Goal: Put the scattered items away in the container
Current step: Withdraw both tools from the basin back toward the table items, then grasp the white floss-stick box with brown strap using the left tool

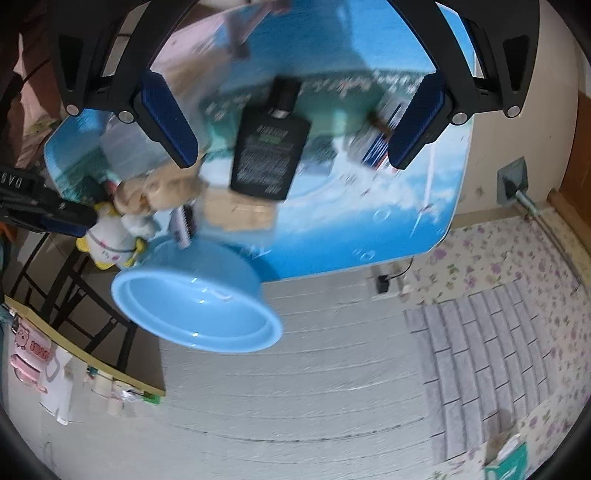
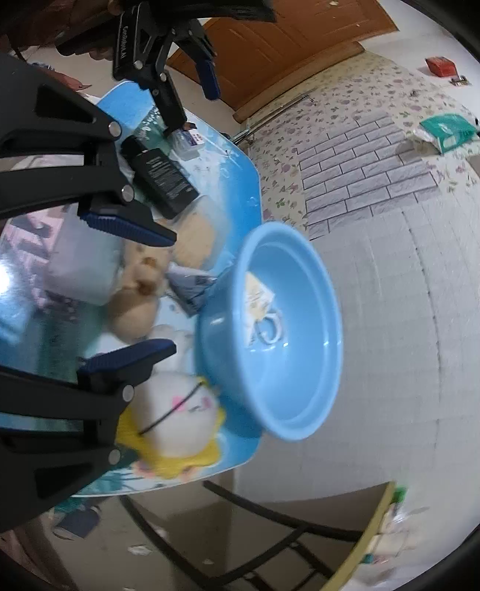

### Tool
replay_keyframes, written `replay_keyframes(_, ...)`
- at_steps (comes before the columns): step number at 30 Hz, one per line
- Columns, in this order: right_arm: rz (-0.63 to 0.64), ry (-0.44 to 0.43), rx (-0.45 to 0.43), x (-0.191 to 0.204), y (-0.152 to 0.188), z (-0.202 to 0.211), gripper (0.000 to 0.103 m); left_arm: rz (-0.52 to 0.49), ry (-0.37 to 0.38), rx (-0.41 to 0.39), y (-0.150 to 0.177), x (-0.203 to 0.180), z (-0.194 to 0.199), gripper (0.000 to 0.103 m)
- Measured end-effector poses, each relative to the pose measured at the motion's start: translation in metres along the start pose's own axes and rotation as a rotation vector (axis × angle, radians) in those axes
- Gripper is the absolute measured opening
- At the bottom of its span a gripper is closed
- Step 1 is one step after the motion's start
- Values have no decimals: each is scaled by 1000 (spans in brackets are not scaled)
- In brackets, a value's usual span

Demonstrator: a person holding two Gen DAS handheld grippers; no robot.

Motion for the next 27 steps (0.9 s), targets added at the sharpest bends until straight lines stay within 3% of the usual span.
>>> replay_keyframes(8, -36, 18, 32, -12, 25, 5, 52, 42, -32, 41, 40, 30, 4, 103)
replay_keyframes(16, 8, 3, 70, 0, 49, 4, 52, 86, -45, 86, 74, 49, 1, 103)
replay_keyframes(27, 24, 0, 95, 10, 57, -1, 52, 118, -61, 80, 80, 72, -3, 103)
Point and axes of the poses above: each gripper's, at about its wrist camera, not at the fingertips, and z roughly against the way its jaws point, x to its left, y to its underside, the point moved 7 cm from there along -z, roughly the way its jaws point, and after that the axes turned 5 degrees about -x, right-handed, at the moved point
